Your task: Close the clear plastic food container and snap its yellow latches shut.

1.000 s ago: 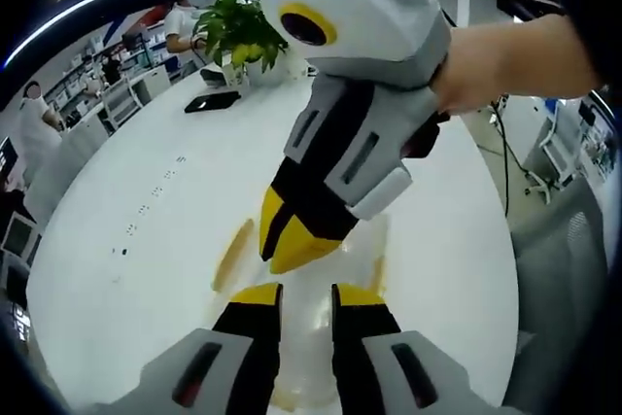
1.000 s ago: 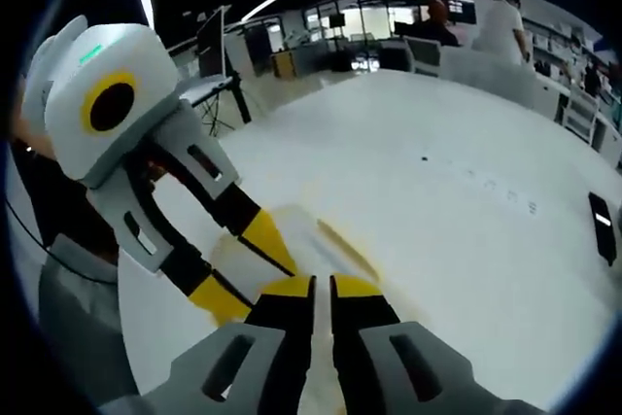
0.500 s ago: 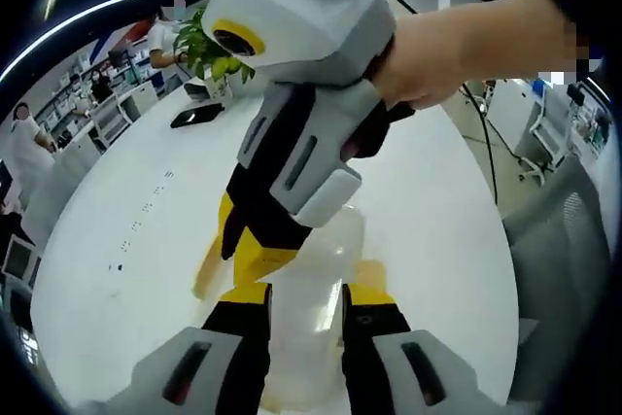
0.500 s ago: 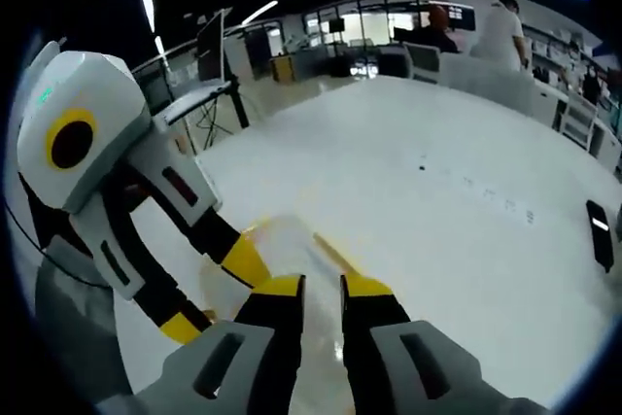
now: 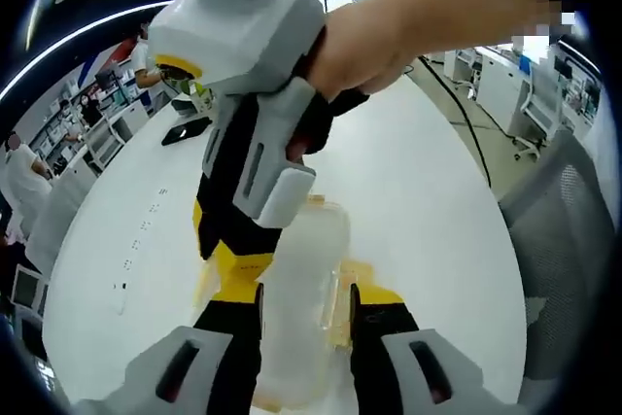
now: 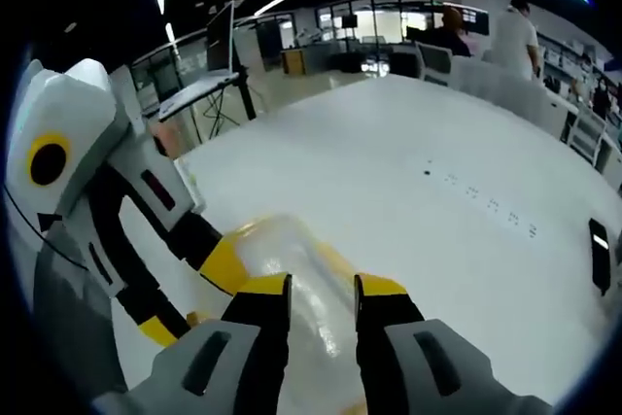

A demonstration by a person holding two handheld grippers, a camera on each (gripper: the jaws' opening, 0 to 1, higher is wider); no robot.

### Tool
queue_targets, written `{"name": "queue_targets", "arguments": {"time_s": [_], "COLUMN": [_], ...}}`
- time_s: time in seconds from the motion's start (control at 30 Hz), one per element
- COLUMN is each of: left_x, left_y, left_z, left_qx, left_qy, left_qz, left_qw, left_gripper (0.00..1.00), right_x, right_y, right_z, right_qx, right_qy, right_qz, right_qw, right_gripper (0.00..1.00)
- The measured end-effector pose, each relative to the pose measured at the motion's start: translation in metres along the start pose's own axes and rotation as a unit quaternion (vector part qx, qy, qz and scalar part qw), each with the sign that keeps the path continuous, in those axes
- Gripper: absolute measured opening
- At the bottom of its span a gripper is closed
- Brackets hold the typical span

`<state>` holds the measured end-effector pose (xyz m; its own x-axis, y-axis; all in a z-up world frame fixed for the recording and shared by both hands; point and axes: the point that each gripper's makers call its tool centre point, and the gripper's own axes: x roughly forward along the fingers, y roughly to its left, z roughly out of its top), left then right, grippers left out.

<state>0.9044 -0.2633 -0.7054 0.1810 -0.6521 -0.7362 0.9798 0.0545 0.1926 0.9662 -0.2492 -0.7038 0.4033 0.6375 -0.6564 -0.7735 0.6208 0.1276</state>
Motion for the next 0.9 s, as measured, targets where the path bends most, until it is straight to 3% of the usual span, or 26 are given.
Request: {"name": "queue_targets", "arguments": {"time_s": [0.9], "left_x": [0.0088], "left_y": [-0.0058], "left_z": [-0.0076], "left_qx": [0.110], "left_qy": [0.029], "left_qz": [0.030], "left_qw": [0.9931], "left_gripper": [0.30], "right_x": [0.0075], "right_y": [-0.0026], "right_z": [-0.0022], "right_qx": [-0.071], "right_qy": [0.060], "right_qz": [0.053], "right_qw": [0.9943], "right_gripper": [0.29]}}
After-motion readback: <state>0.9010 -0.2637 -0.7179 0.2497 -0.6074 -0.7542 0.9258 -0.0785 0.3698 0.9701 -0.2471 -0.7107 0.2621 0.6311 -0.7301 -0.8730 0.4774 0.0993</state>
